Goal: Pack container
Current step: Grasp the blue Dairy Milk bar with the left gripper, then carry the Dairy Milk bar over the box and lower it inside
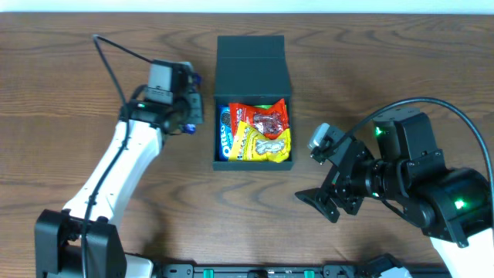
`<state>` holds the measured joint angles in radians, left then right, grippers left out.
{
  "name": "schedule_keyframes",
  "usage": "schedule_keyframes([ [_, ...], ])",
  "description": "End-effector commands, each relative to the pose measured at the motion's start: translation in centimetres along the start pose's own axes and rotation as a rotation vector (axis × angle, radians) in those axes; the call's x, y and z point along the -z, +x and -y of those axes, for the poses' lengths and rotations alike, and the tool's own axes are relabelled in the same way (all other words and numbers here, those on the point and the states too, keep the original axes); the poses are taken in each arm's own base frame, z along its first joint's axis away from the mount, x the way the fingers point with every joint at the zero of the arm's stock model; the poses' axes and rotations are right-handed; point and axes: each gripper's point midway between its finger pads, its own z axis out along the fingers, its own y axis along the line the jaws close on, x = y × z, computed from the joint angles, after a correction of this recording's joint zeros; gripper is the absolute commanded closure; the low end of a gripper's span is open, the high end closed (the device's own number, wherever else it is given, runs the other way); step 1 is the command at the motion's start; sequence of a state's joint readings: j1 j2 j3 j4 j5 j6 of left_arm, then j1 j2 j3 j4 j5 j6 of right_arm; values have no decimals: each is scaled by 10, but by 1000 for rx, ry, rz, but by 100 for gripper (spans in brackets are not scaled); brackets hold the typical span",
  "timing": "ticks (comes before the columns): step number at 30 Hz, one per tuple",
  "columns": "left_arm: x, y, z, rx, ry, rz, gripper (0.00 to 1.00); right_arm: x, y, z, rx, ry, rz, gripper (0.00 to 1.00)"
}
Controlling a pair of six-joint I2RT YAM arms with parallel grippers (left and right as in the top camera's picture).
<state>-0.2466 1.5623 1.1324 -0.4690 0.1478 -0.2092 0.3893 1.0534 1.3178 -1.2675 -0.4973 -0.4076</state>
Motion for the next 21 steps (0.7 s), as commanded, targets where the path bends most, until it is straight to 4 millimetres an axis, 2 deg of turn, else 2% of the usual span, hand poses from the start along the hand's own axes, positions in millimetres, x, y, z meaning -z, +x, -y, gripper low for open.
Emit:
schedule_keyframes([
  [1,-3,16,35,52,71,-46,94,1,-1,-2,-10,-5,3,1],
  [6,-3,33,70,48,110,-76,94,1,-1,-2,-10,-5,3,1],
  [9,-3,40,83,17,116,-85,94,1,-1,-2,-10,-5,3,1],
  [17,-3,49,78,56,66,-108,94,1,-1,-2,-10,-5,3,1],
  [18,-3,50,77,64,64,-111,91,1,-1,-2,-10,-5,3,1],
  [21,-2,52,80,66,81,-123,57,1,-1,-2,-10,-5,3,1],
])
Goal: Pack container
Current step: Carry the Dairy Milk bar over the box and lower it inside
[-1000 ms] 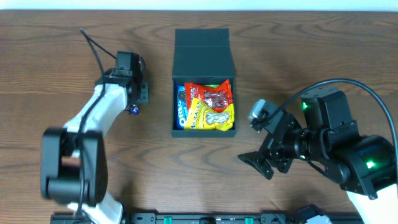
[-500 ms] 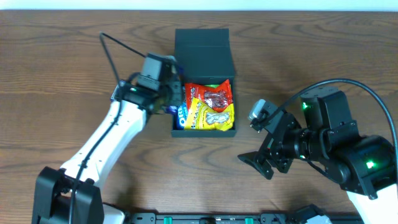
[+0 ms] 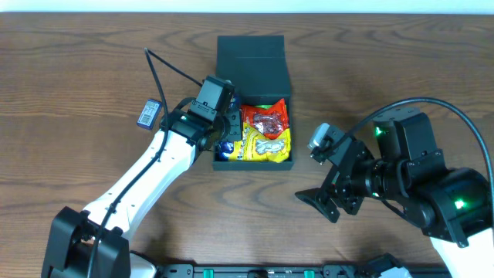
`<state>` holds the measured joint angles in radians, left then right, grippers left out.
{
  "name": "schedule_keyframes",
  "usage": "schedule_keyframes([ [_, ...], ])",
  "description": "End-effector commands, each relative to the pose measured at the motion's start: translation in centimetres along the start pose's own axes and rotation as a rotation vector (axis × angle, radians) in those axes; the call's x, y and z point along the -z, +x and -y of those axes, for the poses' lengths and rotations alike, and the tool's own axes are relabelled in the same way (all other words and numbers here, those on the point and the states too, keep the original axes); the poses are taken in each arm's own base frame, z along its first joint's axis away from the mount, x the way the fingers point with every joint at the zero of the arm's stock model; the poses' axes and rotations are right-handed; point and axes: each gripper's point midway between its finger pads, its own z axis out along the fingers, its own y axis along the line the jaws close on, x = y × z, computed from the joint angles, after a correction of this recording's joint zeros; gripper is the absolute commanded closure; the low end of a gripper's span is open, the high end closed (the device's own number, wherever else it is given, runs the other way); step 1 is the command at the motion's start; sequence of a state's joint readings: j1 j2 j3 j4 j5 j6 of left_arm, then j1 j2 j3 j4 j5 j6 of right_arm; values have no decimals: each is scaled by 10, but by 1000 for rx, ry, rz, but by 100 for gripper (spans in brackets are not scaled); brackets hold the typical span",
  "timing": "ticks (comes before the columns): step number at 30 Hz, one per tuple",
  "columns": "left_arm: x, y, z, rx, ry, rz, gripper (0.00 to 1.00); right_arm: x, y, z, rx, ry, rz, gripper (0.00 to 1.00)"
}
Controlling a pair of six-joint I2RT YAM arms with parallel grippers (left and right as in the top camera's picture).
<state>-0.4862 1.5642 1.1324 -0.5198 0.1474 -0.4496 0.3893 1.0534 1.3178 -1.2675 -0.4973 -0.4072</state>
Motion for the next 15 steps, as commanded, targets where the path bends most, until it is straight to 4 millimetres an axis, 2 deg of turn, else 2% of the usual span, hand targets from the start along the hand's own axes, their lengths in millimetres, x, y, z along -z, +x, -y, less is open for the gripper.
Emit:
schedule_keyframes([
  [1,-2,3,-1,24,1,-12,49,1,-1,-2,-10,-5,3,1],
  [2,-2,3,0,24,7,-15,44,1,-1,-2,-10,-5,3,1],
  [3,-2,3,0,24,7,-15,43,1,-1,-2,-10,-5,3,1],
  [8,6,-4,-3,21,10,11,45,1,-1,-2,-10,-5,3,1],
  [12,30,-26,-20,10,-8,101,45,1,-1,-2,-10,-5,3,1],
  [15,55,-46,-43,23,-44,189,38,1,-1,-2,-10,-5,3,1],
])
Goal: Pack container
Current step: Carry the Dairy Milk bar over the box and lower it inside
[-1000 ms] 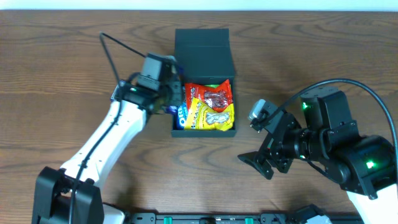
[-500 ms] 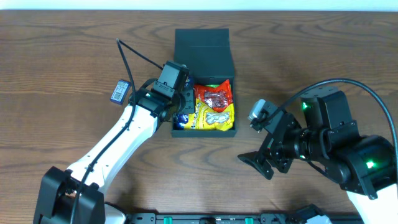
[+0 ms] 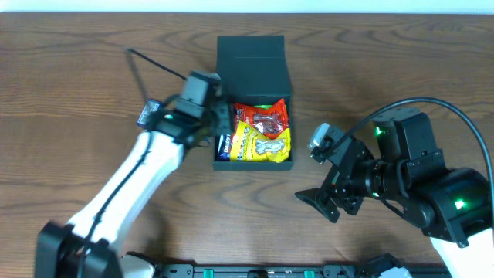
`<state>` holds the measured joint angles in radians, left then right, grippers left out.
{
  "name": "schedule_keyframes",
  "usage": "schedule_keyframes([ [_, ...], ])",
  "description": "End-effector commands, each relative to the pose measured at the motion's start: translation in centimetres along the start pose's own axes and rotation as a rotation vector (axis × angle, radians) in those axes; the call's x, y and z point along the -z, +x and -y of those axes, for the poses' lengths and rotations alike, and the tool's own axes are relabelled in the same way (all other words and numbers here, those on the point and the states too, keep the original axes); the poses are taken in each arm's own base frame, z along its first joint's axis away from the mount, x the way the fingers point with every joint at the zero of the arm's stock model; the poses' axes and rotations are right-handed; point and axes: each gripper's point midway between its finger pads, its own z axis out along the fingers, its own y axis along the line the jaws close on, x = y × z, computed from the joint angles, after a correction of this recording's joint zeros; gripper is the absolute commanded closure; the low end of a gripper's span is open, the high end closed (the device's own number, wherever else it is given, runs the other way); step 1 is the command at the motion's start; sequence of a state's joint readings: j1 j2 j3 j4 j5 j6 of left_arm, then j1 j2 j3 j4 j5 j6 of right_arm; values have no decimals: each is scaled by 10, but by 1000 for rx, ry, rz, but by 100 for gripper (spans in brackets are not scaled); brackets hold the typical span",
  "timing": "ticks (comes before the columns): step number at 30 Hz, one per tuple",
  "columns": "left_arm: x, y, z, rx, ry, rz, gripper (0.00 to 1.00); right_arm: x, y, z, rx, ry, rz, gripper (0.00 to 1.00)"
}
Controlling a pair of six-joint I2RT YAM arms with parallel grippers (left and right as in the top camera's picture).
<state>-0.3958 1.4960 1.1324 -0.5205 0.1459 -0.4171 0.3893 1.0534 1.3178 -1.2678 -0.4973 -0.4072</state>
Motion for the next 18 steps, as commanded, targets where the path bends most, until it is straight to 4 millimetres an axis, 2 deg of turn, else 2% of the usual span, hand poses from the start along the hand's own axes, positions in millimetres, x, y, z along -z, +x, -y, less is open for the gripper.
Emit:
schedule_keyframes([
  [1,34,-30,-27,-7,-48,126,37,1,-1,-2,-10,-5,3,1],
  [5,57,-51,-67,10,-130,204,33,1,-1,-2,-10,-5,3,1],
  [8,62,-56,-100,-6,-217,208,33,1,-1,-2,-10,-5,3,1],
  [10,62,-56,-121,-10,-285,196,32,1,-1,-2,-10,-5,3,1],
  [15,55,-55,-153,-23,-382,161,28,1,-1,-2,-10,-5,3,1],
  [18,44,-54,-169,-30,-410,124,28,1,-1,-2,-10,-5,3,1],
])
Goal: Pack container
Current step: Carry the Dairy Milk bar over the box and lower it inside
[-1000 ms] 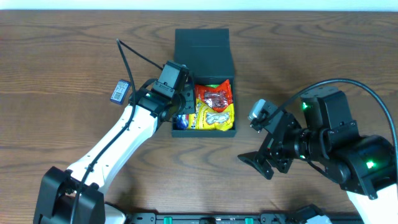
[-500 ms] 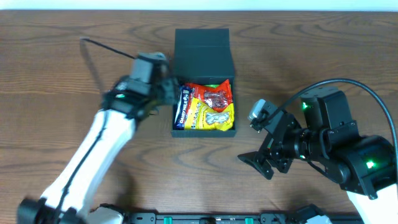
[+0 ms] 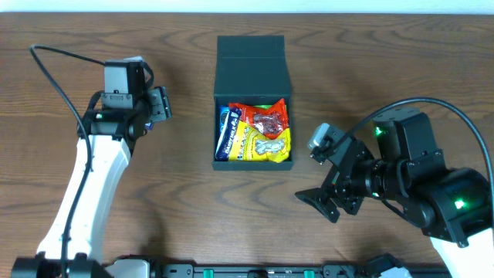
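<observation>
The black box (image 3: 284, 164) stands mid-table with its lid (image 3: 253, 62) folded back at the far side. Inside lie a blue packet (image 3: 225, 131) along the left wall, a red packet (image 3: 267, 120) and a yellow packet (image 3: 262, 144). My left gripper (image 3: 159, 105) hangs over the table well left of the box; its fingers look open and nothing shows between them. A speck of blue (image 3: 147, 124) shows at its lower edge. My right gripper (image 3: 319, 202) stands open low over the table, right of the box and nearer the front.
The left arm's black cable (image 3: 58, 58) loops over the far left of the wooden table (image 3: 386, 54). The right arm's bulky body (image 3: 417, 181) fills the front right corner. A dark rail (image 3: 255, 270) runs along the front edge.
My left gripper has moved from the box's left edge to a spot over the table further left, where a small blue packet lay. The blue packet in the box now shows in full. The right arm is still.
First my left gripper was beside the box's left wall with something blue at its fingers. Then it was down over the box's left side, and a small blue packet lay on the table to the left. It then stood at the box edge, and now over that packet's spot.
</observation>
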`<state>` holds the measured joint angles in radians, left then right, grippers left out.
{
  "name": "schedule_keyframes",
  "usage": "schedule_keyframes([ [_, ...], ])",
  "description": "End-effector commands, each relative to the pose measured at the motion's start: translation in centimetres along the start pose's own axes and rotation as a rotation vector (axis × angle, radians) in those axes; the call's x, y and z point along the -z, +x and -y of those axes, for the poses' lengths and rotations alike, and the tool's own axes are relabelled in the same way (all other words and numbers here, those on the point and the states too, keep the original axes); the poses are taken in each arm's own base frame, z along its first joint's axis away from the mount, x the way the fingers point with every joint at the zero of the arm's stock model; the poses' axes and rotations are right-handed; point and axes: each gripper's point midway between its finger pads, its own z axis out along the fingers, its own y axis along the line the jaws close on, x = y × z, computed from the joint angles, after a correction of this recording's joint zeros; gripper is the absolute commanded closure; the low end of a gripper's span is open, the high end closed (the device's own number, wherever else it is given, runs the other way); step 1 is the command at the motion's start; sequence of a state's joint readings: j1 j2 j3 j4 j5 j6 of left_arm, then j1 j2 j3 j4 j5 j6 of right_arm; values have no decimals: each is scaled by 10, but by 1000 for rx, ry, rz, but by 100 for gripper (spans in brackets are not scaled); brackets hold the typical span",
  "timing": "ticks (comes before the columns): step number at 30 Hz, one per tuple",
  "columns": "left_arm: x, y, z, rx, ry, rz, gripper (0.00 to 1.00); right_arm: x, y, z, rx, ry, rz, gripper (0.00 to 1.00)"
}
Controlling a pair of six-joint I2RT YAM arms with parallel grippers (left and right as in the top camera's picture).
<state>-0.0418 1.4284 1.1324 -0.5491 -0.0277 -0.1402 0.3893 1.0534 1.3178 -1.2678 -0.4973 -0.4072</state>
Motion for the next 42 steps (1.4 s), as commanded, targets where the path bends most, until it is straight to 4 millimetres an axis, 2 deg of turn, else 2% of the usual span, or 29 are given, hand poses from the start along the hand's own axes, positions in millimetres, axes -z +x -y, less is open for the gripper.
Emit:
schedule_keyframes([
  [1,-21,6,-20,-66,-70,-45,29,1,-1,-2,-10,-5,3,1],
  [9,-79,26,-28,-147,-86,-147,26,1,-1,-2,-10,-5,3,1],
  [17,-119,28,-27,-210,-86,-139,21,1,-1,-2,-10,-5,4,1],
  [21,-135,35,-28,-242,-84,-155,21,1,-1,-2,-10,-5,3,1],
  [26,-144,38,-32,-251,-104,-164,21,1,-1,-2,-10,-5,4,1],
  [36,-148,39,-42,-268,-127,-170,22,1,-1,-2,-10,-5,3,1],
  [42,-152,44,-46,-259,-125,-189,29,1,-1,-2,-10,-5,3,1],
])
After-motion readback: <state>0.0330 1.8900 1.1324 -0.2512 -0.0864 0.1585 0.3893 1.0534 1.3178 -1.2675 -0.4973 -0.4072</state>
